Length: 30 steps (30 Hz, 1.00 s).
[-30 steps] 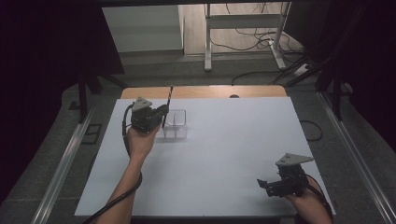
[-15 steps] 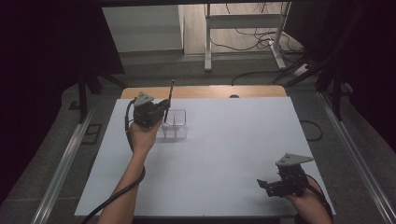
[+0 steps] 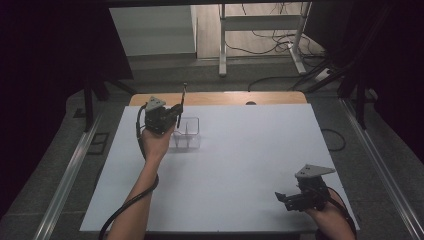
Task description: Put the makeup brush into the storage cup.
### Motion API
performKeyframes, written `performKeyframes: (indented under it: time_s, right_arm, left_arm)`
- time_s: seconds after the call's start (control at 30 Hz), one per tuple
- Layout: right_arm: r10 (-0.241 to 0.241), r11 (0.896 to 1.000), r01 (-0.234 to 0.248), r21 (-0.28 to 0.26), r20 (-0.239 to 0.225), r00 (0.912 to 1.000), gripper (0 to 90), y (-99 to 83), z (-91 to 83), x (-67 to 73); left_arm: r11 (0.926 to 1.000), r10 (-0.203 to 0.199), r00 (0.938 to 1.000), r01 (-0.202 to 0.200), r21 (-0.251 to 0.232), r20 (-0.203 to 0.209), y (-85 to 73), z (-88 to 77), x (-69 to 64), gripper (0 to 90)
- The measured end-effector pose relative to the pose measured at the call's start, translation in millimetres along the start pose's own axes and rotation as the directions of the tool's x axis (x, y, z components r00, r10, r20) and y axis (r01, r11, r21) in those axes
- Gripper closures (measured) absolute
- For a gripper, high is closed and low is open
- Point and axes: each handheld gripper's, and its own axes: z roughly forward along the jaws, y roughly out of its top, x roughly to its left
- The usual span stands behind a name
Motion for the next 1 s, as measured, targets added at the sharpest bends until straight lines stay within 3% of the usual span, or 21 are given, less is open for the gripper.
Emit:
performKeyframes:
  time_s: [1.0]
  right_arm:
    - [-0.012,1.0,0.012,0.009,-0.005,0.9999,3.4,0.2,1.1,0.5]
  left_arm:
    - [0.9996,-0.016,0.9997,0.016,0.025,-0.017,-21.4,9.7,9.7,83.9]
